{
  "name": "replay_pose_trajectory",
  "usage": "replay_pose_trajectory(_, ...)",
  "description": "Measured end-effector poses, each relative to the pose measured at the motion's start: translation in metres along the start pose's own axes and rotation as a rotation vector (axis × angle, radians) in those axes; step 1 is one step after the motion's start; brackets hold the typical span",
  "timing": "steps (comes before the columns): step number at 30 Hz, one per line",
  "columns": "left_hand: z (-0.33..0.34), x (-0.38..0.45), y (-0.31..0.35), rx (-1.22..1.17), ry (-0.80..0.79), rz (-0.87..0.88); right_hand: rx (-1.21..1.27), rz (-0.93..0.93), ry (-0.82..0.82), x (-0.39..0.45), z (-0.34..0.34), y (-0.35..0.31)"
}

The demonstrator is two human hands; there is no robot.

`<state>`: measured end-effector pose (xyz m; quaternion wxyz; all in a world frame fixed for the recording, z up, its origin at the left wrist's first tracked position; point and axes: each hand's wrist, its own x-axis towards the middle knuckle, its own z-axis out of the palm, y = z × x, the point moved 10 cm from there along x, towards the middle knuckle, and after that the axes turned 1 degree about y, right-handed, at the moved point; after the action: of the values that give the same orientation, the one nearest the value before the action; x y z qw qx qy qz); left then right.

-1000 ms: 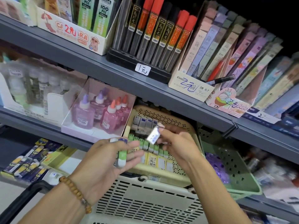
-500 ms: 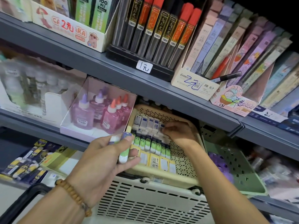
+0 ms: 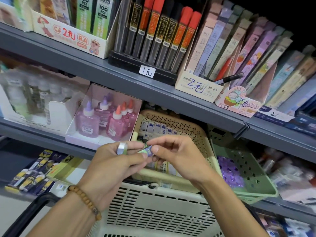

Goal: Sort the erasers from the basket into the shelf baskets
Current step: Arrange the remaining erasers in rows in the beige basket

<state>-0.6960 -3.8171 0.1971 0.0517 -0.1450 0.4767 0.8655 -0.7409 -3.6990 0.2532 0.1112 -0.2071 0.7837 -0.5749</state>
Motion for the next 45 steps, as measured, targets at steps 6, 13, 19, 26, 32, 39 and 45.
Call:
replay_pose_trajectory(6, -0.003, 0.0, 0.002, -0.068, 0.017, 0.024, 0.034, 0.078, 0.096, -0.006, -0.018, 0.008)
replay_pose_trajectory(13, -0.008, -0.001, -0.005, 0.133, 0.113, -0.02, 0.173, 0.223, 0.404, -0.003, -0.085, 0.044)
replay_pose_trajectory(19, -0.01, -0.002, 0.0, 0.418, 0.128, -0.003, -0.177, 0.455, 0.437, 0.004, -0.116, 0.096)
replay_pose_trajectory(26, -0.011, 0.003, 0.009, 0.572, 0.159, 0.11, -0.243, 0.554, 0.366, 0.027, -0.1, 0.119)
replay_pose_trajectory(32, -0.008, 0.005, 0.004, 0.272, 0.079, 0.134, -0.194, 0.51, 0.424, 0.021, -0.104, 0.107)
replay_pose_trajectory(39, -0.01, 0.004, -0.004, -0.058, 0.147, 0.167, 0.079, 0.212, 0.139, -0.01, -0.036, 0.034)
replay_pose_trajectory(45, 0.009, -0.001, -0.014, 0.068, 0.098, 0.19, 0.216, 0.199, 0.211, -0.019, -0.021, 0.022)
